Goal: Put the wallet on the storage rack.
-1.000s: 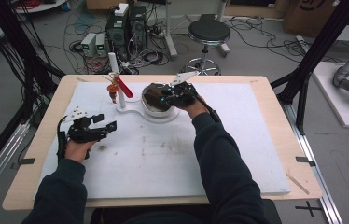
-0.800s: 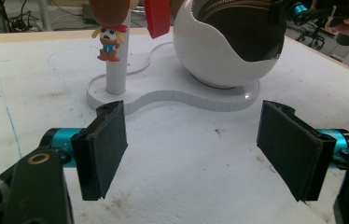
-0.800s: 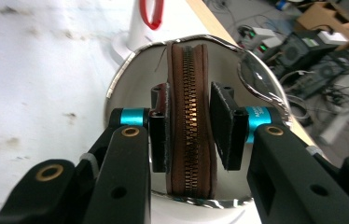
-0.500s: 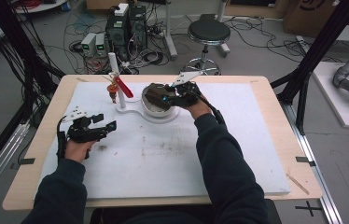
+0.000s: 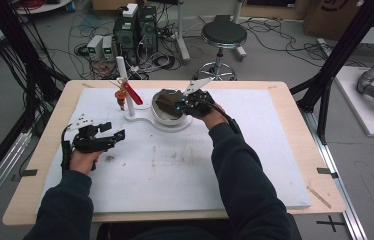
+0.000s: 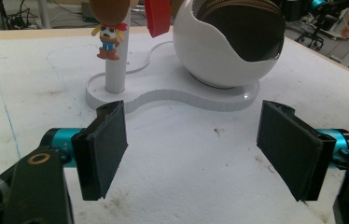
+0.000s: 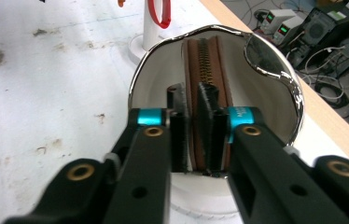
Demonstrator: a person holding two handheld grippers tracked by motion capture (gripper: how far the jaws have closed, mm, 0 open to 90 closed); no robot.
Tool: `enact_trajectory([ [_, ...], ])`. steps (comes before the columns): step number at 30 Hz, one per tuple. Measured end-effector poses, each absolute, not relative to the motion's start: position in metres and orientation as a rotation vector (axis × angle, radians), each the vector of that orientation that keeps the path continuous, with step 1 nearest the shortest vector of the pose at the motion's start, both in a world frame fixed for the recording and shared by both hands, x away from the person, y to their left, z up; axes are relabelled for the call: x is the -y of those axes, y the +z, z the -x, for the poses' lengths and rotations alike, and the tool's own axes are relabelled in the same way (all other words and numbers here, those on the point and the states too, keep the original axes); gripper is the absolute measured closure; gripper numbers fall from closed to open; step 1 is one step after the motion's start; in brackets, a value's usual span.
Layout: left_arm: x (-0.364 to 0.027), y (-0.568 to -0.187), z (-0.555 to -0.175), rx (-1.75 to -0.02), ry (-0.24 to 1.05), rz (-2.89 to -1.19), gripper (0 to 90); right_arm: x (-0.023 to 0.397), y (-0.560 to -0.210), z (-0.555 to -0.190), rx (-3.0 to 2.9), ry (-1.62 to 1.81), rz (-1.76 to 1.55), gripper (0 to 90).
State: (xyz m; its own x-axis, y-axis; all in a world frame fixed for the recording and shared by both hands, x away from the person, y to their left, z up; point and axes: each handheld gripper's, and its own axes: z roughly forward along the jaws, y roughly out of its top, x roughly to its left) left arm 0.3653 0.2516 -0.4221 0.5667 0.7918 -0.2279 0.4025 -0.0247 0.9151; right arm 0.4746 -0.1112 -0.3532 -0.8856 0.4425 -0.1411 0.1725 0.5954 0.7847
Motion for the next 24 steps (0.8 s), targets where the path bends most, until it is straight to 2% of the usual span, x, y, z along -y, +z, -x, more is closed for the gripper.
enact_trajectory([
  [5, -0.254, -0.420, -0.364, -1.017, 0.424, -1.618, 24.2, 0.127, -0.344, -0.467, -2.416, 1.269, -0.561, 59.1],
  [8, -0.256, -0.418, -0.363, -1.012, 0.433, -1.567, 23.9, 0.146, -0.341, -0.457, -2.367, 1.315, -0.680, 41.9],
  [10, -0.257, -0.417, -0.363, -1.013, 0.439, -1.537, 21.9, 0.162, -0.341, -0.449, -2.321, 1.346, -0.710, 41.8],
  [16, -0.258, -0.415, -0.363, -1.000, 0.455, -1.520, 19.8, 0.211, -0.351, -0.417, -2.272, 1.289, -0.809, 31.0],
  [20, -0.256, -0.414, -0.363, -0.980, 0.495, -1.542, 19.8, 0.241, -0.366, -0.399, -2.262, 1.249, -0.880, 27.5],
  [24, -0.255, -0.414, -0.364, -0.984, 0.468, -1.538, 19.8, 0.268, -0.381, -0.383, -2.222, 1.241, -0.960, 26.2],
])
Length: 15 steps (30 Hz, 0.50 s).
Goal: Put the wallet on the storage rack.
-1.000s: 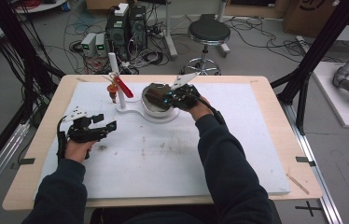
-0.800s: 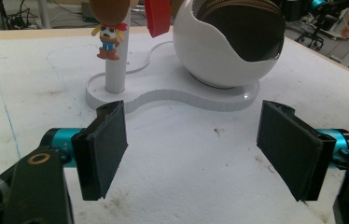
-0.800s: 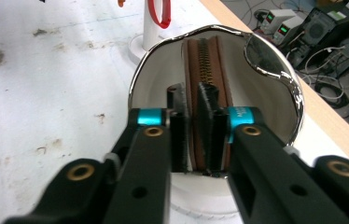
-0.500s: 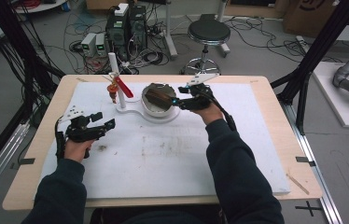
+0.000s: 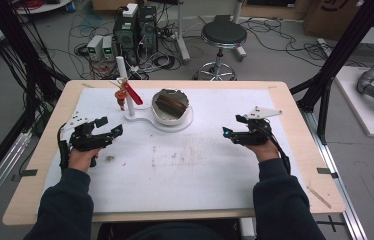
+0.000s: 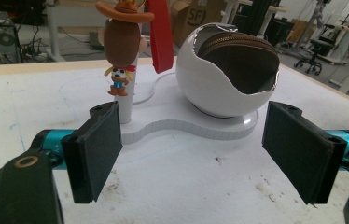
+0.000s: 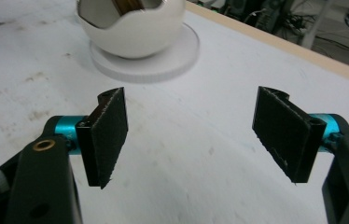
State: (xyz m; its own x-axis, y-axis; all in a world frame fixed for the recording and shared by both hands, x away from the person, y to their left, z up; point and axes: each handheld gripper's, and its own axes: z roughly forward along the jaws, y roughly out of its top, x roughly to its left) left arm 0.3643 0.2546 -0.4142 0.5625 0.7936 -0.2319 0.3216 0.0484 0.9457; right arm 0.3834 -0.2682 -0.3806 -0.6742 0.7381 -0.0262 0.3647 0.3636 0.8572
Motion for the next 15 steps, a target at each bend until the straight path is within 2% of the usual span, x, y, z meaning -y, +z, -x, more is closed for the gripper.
enact_trajectory([
  [8, -0.251, -0.414, -0.364, -0.982, 0.473, -1.553, 19.7, 0.303, -0.397, -0.364, -2.139, 1.268, -1.036, 22.4],
  [15, -0.252, -0.413, -0.363, -0.979, 0.485, -1.554, 19.7, 0.310, -0.399, -0.359, -2.094, 1.285, -1.055, 22.1],
])
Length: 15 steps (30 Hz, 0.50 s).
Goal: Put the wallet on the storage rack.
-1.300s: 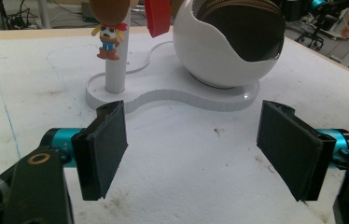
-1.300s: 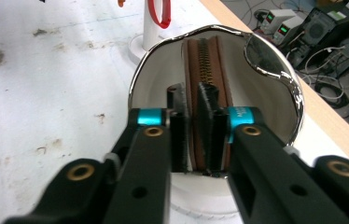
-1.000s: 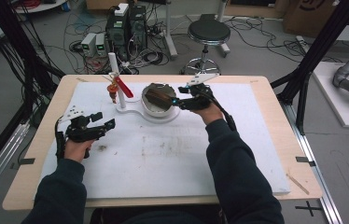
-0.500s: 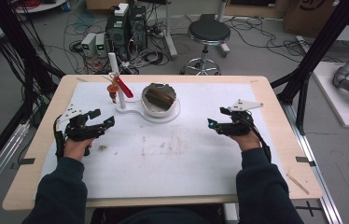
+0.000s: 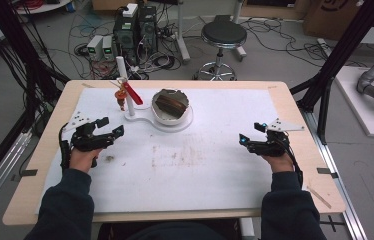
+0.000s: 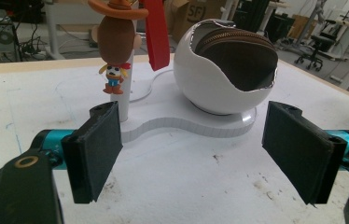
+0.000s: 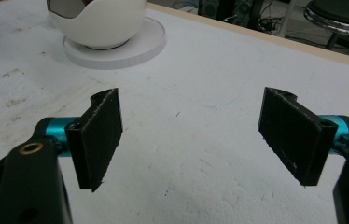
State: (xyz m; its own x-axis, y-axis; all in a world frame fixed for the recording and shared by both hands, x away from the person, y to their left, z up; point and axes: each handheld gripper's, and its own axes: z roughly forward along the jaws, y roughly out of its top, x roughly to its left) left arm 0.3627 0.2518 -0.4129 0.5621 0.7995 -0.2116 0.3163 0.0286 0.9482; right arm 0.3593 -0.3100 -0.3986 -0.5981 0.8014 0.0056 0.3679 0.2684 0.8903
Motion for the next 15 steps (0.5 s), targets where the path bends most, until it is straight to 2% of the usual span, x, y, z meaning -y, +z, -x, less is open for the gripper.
enact_trajectory([
  [15, -0.2496, -0.4117, -0.3587, -0.966, 0.479, -1.565, 19.8, 0.3058, -0.3989, -0.3597, -2.078, 1.253, -1.042, 22.1],
])
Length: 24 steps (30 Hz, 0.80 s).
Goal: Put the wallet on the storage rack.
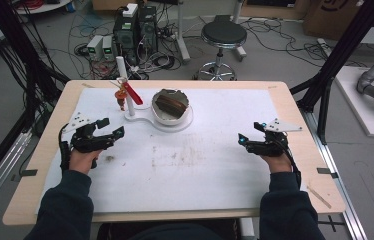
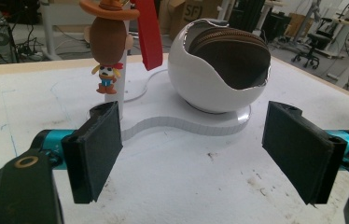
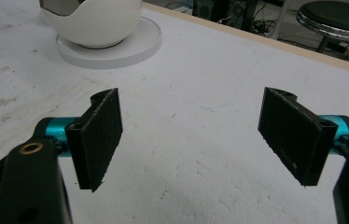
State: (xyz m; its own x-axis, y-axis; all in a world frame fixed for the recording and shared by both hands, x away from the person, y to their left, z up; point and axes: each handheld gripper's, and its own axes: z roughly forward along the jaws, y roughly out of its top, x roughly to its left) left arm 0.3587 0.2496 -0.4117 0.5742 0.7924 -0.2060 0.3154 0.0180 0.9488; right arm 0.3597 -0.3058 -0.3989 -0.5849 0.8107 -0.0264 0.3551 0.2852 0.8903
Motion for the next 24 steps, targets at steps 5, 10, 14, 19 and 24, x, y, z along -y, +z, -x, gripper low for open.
enact_trajectory([
  [5, -0.2494, -0.4126, -0.3587, -0.965, 0.475, -1.571, 19.8, 0.3068, -0.3989, -0.3601, -2.073, 1.254, -1.045, 22.2],
  [10, -0.2497, -0.4130, -0.3588, -0.969, 0.473, -1.570, 19.8, 0.3068, -0.3989, -0.3603, -2.071, 1.254, -1.046, 22.2],
  [14, -0.2501, -0.4133, -0.3591, -0.970, 0.471, -1.570, 19.8, 0.3069, -0.3989, -0.3605, -2.073, 1.252, -1.037, 22.2],
  [19, -0.2503, -0.4135, -0.3591, -0.971, 0.472, -1.572, 19.8, 0.3067, -0.3987, -0.3601, -2.074, 1.255, -1.038, 22.2],
  [24, -0.2506, -0.4138, -0.3591, -0.973, 0.470, -1.572, 19.8, 0.3065, -0.3989, -0.3603, -2.072, 1.253, -1.035, 22.2],
])
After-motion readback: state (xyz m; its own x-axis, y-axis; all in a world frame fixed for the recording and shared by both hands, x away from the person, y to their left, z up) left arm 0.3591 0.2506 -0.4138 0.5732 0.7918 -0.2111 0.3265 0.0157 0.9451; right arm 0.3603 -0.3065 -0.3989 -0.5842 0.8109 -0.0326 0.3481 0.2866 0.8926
